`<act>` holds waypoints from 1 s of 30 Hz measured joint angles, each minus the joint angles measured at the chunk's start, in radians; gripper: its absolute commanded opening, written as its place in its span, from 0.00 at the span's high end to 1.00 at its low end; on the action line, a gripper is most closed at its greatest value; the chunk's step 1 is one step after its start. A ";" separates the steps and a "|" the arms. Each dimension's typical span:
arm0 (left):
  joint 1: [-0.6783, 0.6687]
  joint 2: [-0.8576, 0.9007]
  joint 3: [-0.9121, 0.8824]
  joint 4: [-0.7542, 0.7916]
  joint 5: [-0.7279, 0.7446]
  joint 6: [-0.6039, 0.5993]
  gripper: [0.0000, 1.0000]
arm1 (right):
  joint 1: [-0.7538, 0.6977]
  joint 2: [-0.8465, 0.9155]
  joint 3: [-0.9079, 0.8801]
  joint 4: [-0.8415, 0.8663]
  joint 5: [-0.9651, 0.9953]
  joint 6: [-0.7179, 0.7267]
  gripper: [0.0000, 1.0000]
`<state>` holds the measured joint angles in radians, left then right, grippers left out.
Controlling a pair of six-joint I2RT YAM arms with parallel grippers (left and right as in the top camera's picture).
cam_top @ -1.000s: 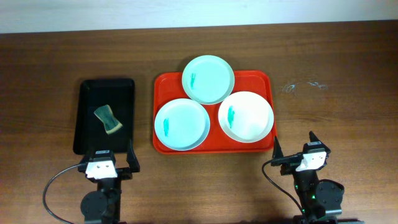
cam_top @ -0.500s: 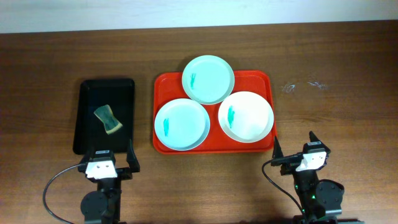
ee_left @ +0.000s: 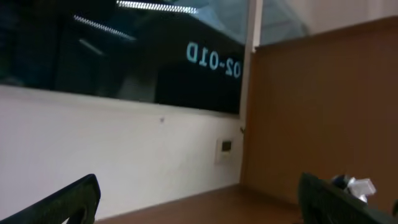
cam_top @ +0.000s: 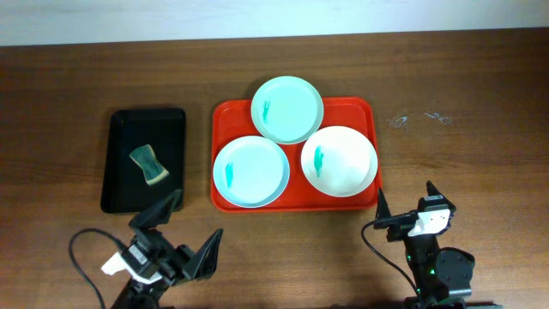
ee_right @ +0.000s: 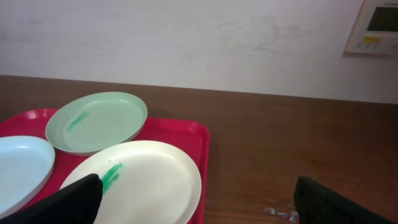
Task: Clean dirty plates on tray and stack at the side
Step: 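Reach the left gripper to the sponge on the black tray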
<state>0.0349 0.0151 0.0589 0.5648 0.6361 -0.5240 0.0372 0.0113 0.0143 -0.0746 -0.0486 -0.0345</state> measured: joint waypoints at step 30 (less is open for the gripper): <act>0.002 1.356 1.112 -1.324 -0.859 0.106 0.01 | 0.000 0.001 0.000 0.000 0.000 0.000 0.01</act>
<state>0.0364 1.3708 1.1709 -0.7589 -0.2226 -0.4175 0.0372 0.0120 0.0143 -0.0750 -0.0486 -0.0341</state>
